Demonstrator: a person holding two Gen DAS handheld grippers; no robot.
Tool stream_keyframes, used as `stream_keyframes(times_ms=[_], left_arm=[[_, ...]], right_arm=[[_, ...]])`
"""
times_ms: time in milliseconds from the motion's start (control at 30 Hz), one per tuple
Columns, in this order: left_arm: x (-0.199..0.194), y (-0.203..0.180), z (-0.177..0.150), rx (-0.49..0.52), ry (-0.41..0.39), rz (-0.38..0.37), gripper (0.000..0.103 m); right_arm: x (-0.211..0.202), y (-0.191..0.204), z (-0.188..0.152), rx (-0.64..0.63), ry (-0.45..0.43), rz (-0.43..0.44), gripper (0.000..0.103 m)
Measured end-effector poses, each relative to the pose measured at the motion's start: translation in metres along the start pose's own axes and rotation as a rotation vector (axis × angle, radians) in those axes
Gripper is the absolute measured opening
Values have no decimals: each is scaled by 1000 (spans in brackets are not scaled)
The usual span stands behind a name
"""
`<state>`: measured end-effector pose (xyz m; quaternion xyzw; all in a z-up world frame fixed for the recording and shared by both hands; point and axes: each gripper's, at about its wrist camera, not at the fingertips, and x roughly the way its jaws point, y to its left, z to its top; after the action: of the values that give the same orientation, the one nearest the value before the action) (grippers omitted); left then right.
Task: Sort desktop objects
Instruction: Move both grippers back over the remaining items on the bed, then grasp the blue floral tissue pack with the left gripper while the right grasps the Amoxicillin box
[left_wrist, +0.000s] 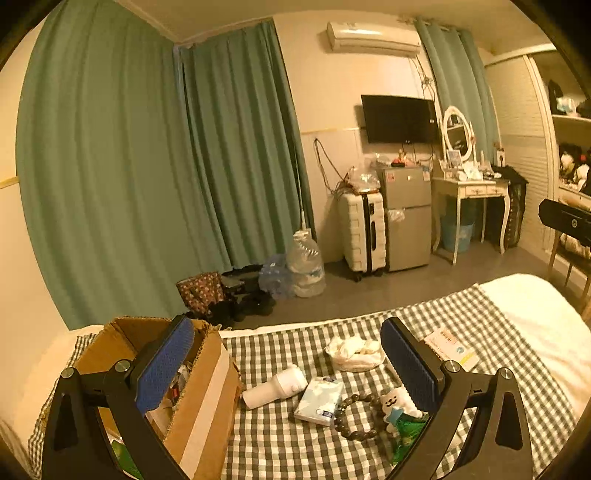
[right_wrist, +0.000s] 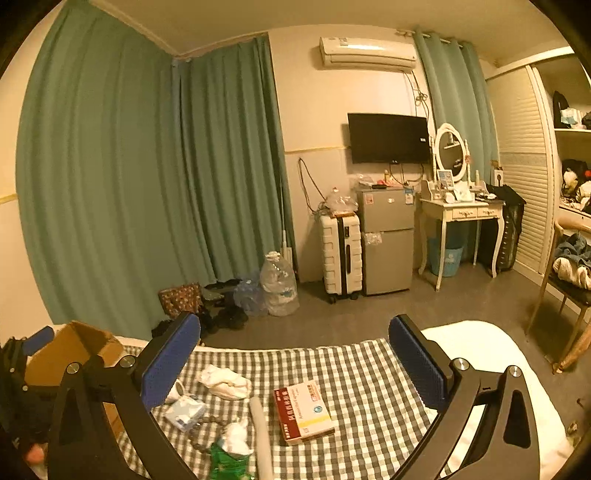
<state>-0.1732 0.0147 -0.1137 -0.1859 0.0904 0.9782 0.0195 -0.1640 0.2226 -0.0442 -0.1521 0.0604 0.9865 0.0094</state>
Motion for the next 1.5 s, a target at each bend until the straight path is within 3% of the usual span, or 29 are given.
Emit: stream_keyframes(times_ms=[500,800,900,1067,1233,1500], left_arm=[[55,-8,-31,17,140,-25,103],[93,-16,-58,13,240,-82,103],[110,-16,-76,0,305,-130,103],[137,-18,-92,-27,376,-147,103],[154,-28,-106,27,411,-129,103],[171,-22,-120,-18,479,-113,103]], right_arm=[[85,-1,-35,-19,148,-30,103],[134,-1,-73,-60,247,-33,103],[148,-6,-88,-58,283,-39,103],[170,-13,-110,-44,361,-26,103],[183,-16,-123,-29,409,2,103],[201,-1,-149,-35,508,45,103]])
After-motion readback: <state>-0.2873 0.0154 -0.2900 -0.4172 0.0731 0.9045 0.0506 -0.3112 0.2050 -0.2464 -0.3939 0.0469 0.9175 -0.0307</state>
